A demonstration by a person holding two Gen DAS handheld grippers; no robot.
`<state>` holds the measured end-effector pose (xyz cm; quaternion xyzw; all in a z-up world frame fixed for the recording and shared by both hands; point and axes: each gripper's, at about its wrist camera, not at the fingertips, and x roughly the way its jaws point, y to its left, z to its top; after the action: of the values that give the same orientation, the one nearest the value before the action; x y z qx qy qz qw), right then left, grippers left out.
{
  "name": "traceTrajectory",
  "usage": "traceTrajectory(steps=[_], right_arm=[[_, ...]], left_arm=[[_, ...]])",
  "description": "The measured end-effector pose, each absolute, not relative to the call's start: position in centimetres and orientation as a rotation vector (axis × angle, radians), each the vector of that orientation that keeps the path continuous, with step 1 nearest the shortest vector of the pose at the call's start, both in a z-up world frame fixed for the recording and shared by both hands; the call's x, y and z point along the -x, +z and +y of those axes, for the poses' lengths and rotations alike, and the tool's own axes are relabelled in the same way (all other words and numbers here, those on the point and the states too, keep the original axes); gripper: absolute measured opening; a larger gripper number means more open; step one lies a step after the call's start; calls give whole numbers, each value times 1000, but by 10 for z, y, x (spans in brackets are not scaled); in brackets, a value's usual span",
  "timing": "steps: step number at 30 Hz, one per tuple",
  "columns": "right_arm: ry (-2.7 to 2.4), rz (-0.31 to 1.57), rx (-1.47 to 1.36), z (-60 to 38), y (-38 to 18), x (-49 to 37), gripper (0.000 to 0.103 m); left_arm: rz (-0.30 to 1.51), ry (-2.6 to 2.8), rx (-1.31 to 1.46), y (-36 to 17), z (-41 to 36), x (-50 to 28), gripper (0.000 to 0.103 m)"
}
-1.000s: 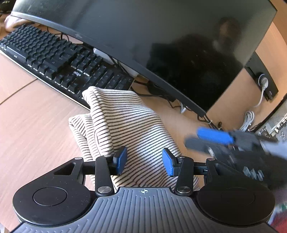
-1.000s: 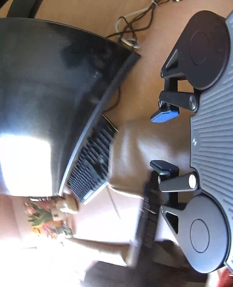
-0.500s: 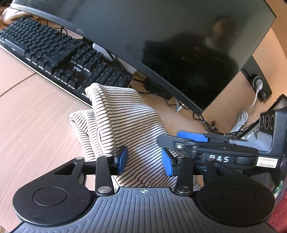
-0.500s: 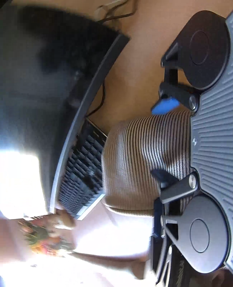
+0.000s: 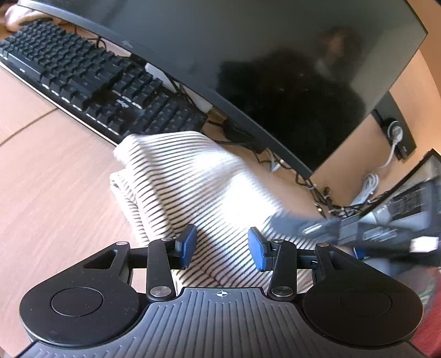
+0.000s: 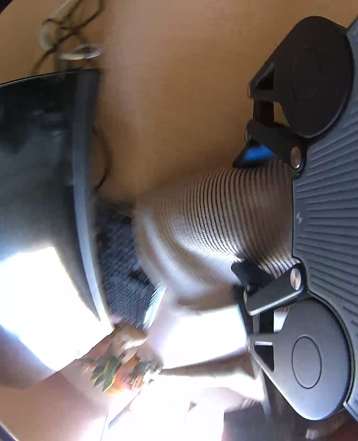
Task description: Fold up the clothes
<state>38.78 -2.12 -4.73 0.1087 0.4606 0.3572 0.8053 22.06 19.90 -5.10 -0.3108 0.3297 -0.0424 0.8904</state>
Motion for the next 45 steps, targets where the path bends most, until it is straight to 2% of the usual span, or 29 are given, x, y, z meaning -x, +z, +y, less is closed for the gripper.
traceTrajectory(steps=[3,5,10,14,18,20,33,34,36,39,42,45], right_arm=[[844,893,-212,-20,-20,-383,61],[880,846,-171,-14,-10,-381,60],[748,796,24,-1,-24,-368,60],[684,784,38,-10,-29,-363,64],[611,833,-12,-30,-44,-364,76],[586,874,-76,-37,-53,-366,78],[537,1007,-301,-35,-77,-358,88],[533,1016,-333,-34,-77,-357,87],[525,1025,-383,-32,-73,-354,70],[551,953,-325,-20,-43,-346,60],[550,916,-215,-9,-24,-340,57],[528,935,-135,-7,-34,-340,57]], left_arm=[[680,-87,687,-53,206,-219,45],[681,-97,695,-53,203,-220,41],[684,-101,647,-50,196,-221,43],[680,-112,676,-52,201,-221,43],[680,-132,672,-53,204,-221,43],[686,-145,675,-54,207,-221,43],[711,-252,692,-59,223,-228,43],[712,-261,692,-60,224,-228,43],[713,-274,689,-61,226,-230,43],[715,-289,679,-60,230,-233,47],[719,-307,678,-60,231,-237,48],[729,-338,670,-60,227,-239,47]])
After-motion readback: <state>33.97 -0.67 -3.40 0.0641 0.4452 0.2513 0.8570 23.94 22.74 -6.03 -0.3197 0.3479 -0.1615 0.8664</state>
